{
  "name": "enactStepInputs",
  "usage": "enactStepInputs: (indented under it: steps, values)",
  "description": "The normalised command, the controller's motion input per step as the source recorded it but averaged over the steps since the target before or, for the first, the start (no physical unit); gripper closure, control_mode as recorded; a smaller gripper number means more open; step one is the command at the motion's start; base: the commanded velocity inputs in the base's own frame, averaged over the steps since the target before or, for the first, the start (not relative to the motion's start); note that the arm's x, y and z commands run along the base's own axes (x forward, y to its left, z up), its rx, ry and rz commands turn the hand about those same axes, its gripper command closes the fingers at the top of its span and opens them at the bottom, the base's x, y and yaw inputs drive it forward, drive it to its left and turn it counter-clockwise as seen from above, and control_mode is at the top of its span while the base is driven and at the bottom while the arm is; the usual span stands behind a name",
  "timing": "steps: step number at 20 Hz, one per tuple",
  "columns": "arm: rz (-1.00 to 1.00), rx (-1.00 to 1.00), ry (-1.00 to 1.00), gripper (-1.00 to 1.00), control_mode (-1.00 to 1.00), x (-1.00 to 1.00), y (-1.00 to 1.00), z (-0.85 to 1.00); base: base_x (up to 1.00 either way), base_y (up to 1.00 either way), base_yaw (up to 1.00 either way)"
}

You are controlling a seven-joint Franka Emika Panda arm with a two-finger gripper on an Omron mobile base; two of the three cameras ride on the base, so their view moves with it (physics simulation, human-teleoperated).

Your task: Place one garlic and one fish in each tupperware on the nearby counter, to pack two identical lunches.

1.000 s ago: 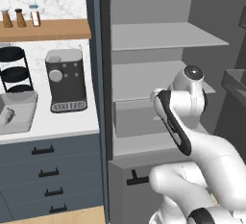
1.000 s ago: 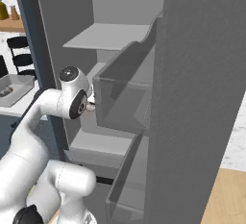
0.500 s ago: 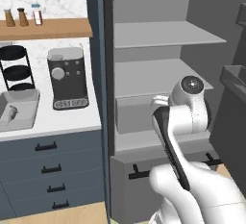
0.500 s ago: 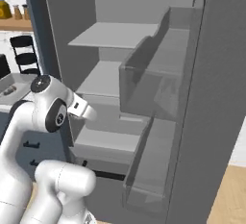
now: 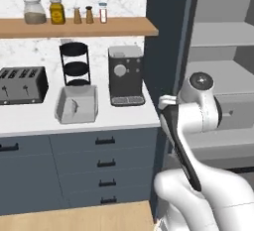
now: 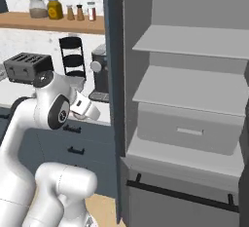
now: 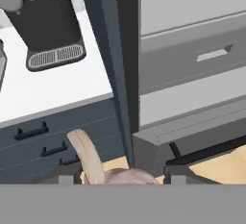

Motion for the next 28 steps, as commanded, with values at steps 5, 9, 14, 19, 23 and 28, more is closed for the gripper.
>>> enactStepInputs:
  steps: [5,9,14,19,23,28]
  values:
    - [0.00,0.00,0.00,1.00,1.00,0.00,0.00,0.00,0.25,1.00,-0.21]
    - [0.00,0.00,0.00,1.00,1.00,0.00,0.00,0.00,0.25,1.00,-0.29]
    - [0.00,0.00,0.00,1.00,1.00,0.00,0.00,0.00,0.39,0.89,-0.17]
    - [0.00,0.00,0.00,1.00,1.00,0.00,0.00,0.00,0.54,0.10,-0.06]
    - [0.00,0.00,0.00,1.00,1.00,0.00,0.00,0.00,0.77,0.00,0.00]
    - [0.00,0.00,0.00,1.00,-1.00,0.03,0.00,0.00,0.42,0.00,0.00]
